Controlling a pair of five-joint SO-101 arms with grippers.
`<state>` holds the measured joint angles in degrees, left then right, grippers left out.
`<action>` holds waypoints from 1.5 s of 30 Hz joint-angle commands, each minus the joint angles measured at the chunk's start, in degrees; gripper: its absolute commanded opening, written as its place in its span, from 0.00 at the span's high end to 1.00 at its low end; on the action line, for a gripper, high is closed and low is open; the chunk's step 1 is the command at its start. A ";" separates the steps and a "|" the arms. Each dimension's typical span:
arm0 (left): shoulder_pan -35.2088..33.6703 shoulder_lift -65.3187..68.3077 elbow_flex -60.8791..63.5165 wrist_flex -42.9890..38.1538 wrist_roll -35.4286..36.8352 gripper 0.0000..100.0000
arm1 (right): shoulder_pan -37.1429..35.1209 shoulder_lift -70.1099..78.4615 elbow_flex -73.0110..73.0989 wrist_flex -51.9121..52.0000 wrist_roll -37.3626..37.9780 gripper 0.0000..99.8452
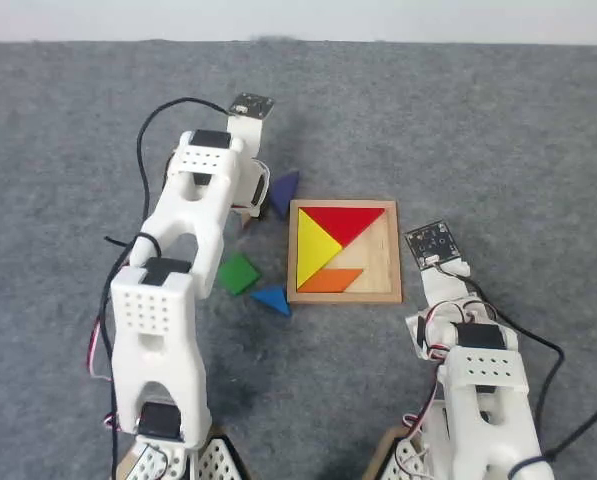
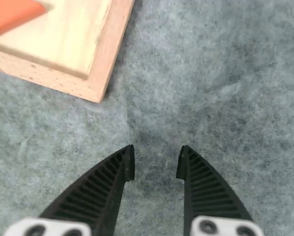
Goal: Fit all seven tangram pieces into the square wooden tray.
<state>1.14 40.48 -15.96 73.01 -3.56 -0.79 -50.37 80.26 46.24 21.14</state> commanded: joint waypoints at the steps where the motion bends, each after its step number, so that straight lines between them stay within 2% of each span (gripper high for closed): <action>1: -0.09 2.64 -5.32 5.54 -0.79 0.85 | -0.40 -1.45 -0.26 -1.54 0.79 0.84; 6: 0.00 3.08 -7.08 5.45 -1.85 0.94 | -0.40 -1.45 -0.26 -1.54 0.79 0.84; 12: -0.62 0.88 -8.13 7.12 -1.93 0.97 | -0.40 -1.45 -0.26 -1.54 0.79 0.84; 17: -0.09 -6.15 -7.78 8.70 -1.41 0.95 | -0.40 -1.45 -0.26 -1.54 0.79 0.84; 21: -0.53 -8.97 -7.96 5.27 2.90 0.88 | -0.40 -1.45 -0.26 -1.54 0.79 0.84; 27: 0.26 -2.20 -8.75 -3.60 9.23 0.84 | -0.40 -1.45 -0.26 -1.54 0.79 0.84; 30: -0.18 3.52 -11.74 -4.66 10.02 0.84 | -0.40 -1.45 -0.26 -1.54 0.79 0.84; 33: -0.26 8.26 -16.84 0.88 8.09 0.84 | -0.40 -1.45 -0.26 -1.54 0.79 0.84; 36: -0.26 11.60 -23.43 10.55 5.89 0.85 | -0.40 -1.45 -0.26 -1.54 0.79 0.84; 40: -0.26 14.33 -27.91 20.75 3.25 0.91 | -0.40 -1.45 -0.26 -1.54 0.79 0.84; 45: -0.97 14.33 -28.70 25.76 0.09 0.94 | -0.40 -1.45 -0.26 -1.54 0.79 0.84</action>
<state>1.41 55.16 -42.86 94.11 -0.66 -0.79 -50.37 80.26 46.24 21.14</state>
